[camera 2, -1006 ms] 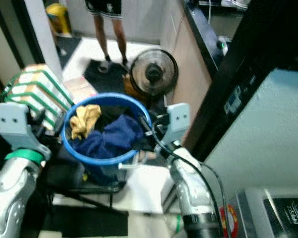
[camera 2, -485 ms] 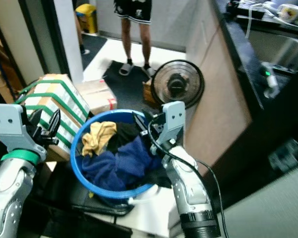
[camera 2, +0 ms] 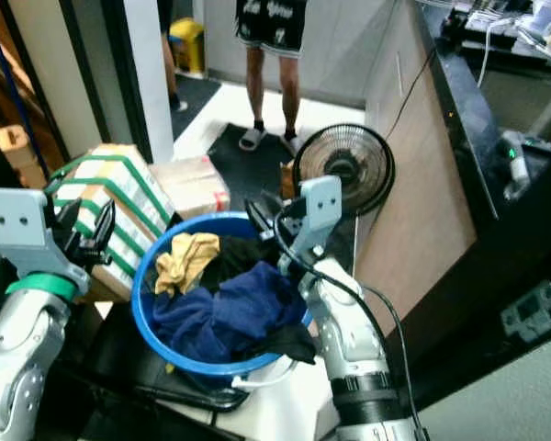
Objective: Clothes washing
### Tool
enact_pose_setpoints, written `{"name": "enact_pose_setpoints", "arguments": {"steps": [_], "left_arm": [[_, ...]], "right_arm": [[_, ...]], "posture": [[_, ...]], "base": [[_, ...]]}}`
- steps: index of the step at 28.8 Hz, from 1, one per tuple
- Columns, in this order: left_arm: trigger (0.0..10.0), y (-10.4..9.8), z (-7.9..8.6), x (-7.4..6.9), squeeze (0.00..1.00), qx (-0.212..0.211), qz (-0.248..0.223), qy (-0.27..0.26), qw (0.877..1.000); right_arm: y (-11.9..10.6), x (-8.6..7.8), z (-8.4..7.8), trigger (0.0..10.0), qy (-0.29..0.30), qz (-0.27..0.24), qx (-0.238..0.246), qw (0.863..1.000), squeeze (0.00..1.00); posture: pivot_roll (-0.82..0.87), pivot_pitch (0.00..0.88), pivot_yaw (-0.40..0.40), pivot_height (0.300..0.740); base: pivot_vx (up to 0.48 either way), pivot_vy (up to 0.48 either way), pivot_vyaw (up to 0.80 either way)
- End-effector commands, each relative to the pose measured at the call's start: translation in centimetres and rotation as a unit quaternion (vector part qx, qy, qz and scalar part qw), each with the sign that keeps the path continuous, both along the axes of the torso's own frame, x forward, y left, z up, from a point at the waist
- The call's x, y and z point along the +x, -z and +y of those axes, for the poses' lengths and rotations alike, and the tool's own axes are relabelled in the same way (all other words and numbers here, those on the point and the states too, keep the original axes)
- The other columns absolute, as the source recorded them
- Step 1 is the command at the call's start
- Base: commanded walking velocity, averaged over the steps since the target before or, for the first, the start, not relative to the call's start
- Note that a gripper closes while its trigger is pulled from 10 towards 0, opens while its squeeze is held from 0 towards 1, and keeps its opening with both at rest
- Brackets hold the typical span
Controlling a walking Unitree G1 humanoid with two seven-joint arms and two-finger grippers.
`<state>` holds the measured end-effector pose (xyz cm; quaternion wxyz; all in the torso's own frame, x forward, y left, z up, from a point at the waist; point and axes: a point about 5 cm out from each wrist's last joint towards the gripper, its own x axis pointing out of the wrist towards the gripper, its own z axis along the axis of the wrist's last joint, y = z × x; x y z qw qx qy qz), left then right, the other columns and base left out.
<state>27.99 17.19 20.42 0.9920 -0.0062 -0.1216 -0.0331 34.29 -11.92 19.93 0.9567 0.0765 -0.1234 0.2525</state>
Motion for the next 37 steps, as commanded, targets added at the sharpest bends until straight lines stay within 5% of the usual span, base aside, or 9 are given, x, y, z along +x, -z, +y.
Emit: {"name": "enact_pose_setpoints", "arguments": {"steps": [1,13,18,30,31,32,33,34,37], "left_arm": [[10.0,0.4,-0.3,-0.1,0.00,0.007,0.005,0.007,1.000],[10.0,0.5,-0.8,-0.3,0.00,0.009,0.004,0.027,1.000],[10.0,0.7,-1.0,-0.4,0.00,0.019,0.012,0.040,0.999],[10.0,0.8,-1.4,-0.6,0.00,0.030,0.024,0.064,0.997],[10.0,0.8,-1.5,-0.7,0.00,0.032,0.026,0.068,0.997],[10.0,0.9,-1.5,-0.8,0.00,0.033,0.029,0.073,0.996],[10.0,0.9,-1.5,-0.8,0.00,0.033,0.029,0.073,0.996],[10.0,0.9,-1.5,-0.9,0.00,0.036,0.031,0.077,0.996],[10.0,0.9,-1.5,-0.9,0.00,0.038,0.033,0.084,0.995]], "right_arm": [[0.3,0.6,-0.6,10.0,0.012,0.006,-0.004,1.000,0.00],[1.0,1.9,0.3,10.0,-0.048,0.033,-0.051,0.997,0.00],[4.2,2.5,1.0,10.0,-0.110,0.129,-0.148,0.974,0.00],[7.4,1.8,4.0,10.0,-0.159,0.195,-0.190,0.949,0.00],[7.8,1.7,4.1,10.0,-0.161,0.203,-0.187,0.948,0.21],[8.1,1.5,4.3,10.0,-0.168,0.211,-0.184,0.945,0.78],[8.1,1.5,4.3,10.0,-0.168,0.211,-0.184,0.945,0.78],[8.5,1.3,4.6,10.0,-0.179,0.220,-0.184,0.941,1.00],[9.0,1.0,4.9,10.0,-0.193,0.233,-0.181,0.936,1.00]], "posture": [[0.14,0.047,0.009,0.740],[0.14,0.048,0.008,0.740],[0.14,0.055,0.016,0.740],[0.15,0.097,0.023,0.740],[0.15,0.097,0.023,0.740],[0.15,0.107,0.033,0.740],[0.15,0.107,0.033,0.740],[0.15,0.109,0.037,0.740],[0.15,0.112,0.042,0.740]], "base": [[0.000,0.000,0.00],[0.000,0.000,0.00],[0.000,0.000,0.00],[0.000,0.000,0.00],[0.000,0.000,0.00],[0.000,0.000,0.00],[0.000,0.000,0.00],[0.000,0.000,0.00],[0.000,0.000,0.00]]}}
